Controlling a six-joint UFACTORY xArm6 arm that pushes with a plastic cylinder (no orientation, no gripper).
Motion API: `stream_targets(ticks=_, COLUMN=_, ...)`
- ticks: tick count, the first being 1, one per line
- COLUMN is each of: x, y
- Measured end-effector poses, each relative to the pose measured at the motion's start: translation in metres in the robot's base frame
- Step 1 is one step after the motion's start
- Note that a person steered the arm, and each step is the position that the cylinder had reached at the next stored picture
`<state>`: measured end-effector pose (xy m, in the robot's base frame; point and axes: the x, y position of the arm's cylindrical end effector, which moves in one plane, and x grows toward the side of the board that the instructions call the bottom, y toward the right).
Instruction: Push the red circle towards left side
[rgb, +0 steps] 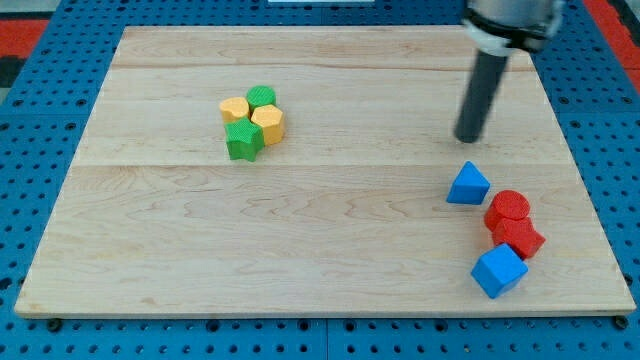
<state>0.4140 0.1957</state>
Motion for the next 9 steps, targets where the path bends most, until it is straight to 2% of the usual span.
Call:
stream_targets(ticks=2, x=0.055, y=0.075)
stream_targets(ticks=4, x=0.113, y=0.078)
stream_targets(ticks=5, x=0.112, y=0.033)
stream_targets(ticks=6, x=0.1, y=-0.044)
stream_targets(ticks=7, x=0.087, y=-0.066)
stream_targets(ticks=9, x=0.077, y=-0.072)
